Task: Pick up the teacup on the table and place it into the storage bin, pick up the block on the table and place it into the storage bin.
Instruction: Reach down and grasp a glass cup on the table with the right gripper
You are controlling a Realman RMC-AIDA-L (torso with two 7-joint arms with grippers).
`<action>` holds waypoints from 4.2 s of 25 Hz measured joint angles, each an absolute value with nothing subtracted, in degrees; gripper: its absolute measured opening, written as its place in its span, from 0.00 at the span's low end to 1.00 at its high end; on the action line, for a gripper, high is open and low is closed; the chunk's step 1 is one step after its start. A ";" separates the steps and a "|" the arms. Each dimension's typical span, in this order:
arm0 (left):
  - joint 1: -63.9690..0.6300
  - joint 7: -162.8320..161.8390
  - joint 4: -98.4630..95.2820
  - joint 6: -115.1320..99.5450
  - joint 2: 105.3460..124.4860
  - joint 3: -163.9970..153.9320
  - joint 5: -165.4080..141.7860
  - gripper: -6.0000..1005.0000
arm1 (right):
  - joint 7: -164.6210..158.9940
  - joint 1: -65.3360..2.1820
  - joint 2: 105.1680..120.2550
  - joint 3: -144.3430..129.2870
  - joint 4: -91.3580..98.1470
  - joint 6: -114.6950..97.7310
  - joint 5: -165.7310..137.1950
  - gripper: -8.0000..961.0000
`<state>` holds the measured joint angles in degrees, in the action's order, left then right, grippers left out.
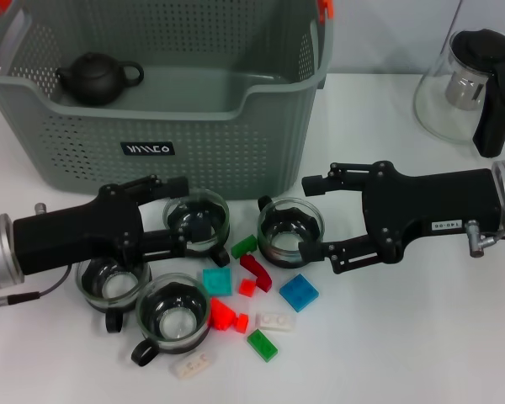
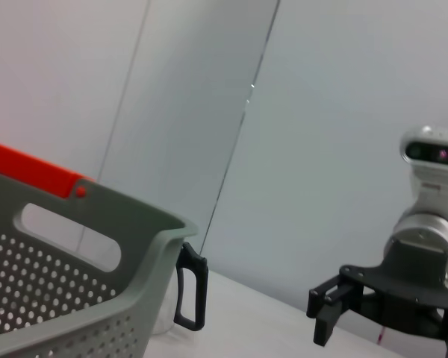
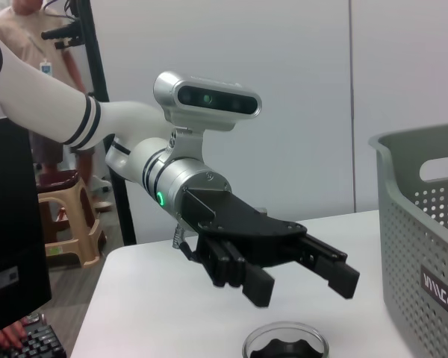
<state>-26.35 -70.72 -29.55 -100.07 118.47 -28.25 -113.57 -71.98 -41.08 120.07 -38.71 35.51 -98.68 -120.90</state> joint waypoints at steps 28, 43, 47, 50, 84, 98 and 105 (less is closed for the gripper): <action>-27.07 -73.58 -29.97 -98.33 118.09 -27.77 -113.87 0.84 | -73.69 -40.41 119.55 -39.62 35.82 -93.84 -121.57 0.93; -26.46 -69.71 -29.91 -98.43 117.62 -29.94 -114.26 0.84 | -90.98 -45.80 119.91 -56.78 50.64 -94.16 -131.45 0.90; -26.33 -69.63 -29.68 -98.45 117.53 -29.96 -114.26 0.84 | -95.35 -49.19 120.06 -61.53 50.83 -92.57 -135.31 0.89; -26.14 -69.62 -29.66 -98.46 117.61 -29.97 -114.26 0.84 | -99.62 -51.30 120.19 -66.10 50.49 -90.15 -137.45 0.89; -24.92 -68.79 -29.44 -97.60 117.95 -29.87 -114.26 0.84 | -108.69 -54.87 121.01 -91.34 41.09 -64.68 -132.38 0.82; -24.76 -68.20 -29.44 -96.77 117.95 -29.91 -114.26 0.84 | -108.80 -54.87 121.03 -92.05 40.35 -63.87 -131.08 0.56; -24.65 -68.13 -29.19 -96.23 118.03 -29.96 -114.25 0.84 | -108.81 -54.84 121.04 -92.11 39.95 -63.54 -130.95 0.43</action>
